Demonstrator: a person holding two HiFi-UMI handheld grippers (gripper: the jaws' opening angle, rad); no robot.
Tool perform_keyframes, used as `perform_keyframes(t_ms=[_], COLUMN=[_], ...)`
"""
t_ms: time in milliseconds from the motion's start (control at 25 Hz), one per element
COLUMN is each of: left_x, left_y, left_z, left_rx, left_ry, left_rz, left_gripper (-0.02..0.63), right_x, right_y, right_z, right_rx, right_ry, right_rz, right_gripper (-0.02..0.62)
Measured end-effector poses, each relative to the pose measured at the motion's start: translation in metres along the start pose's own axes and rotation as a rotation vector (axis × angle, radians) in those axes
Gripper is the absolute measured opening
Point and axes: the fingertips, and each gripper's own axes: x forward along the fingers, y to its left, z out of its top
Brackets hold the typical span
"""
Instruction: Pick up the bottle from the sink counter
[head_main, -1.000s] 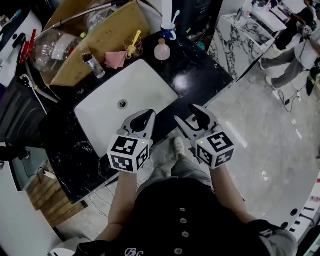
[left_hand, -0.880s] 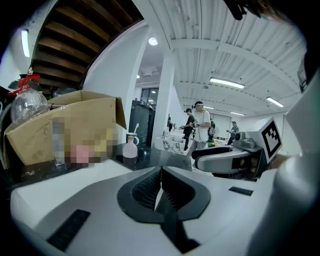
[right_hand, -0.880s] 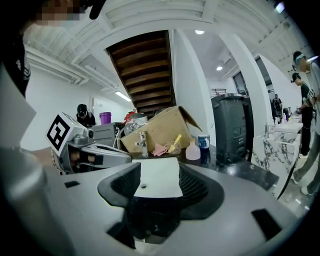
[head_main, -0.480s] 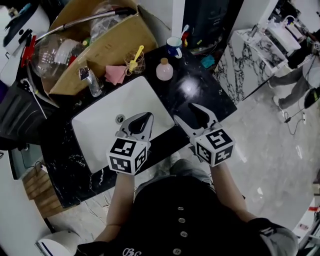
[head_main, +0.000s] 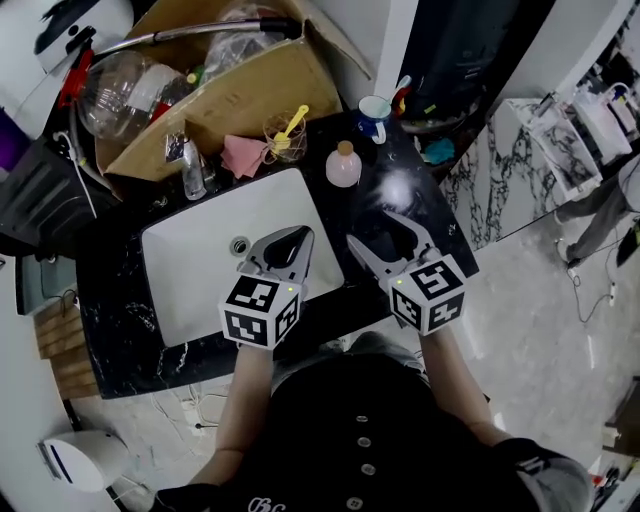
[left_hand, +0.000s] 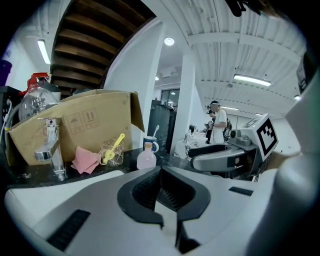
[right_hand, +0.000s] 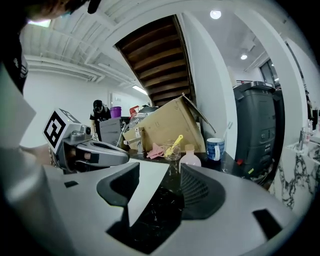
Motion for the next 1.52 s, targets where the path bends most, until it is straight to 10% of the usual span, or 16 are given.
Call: perform_keyframes(t_ms=[1520], left_x=[0.048], left_y=[0.045], left_z=[-0.015], left_rx=[-0.033], left_ry=[0.093], left_rz=[-0.106], left_gripper=[0.021], right_x=[0.063], right_y=[-0.028], right_z=[-0.01], right_rx=[0.058], right_ry=[0.073], right_rz=[-0.05], right_gripper=[0.273])
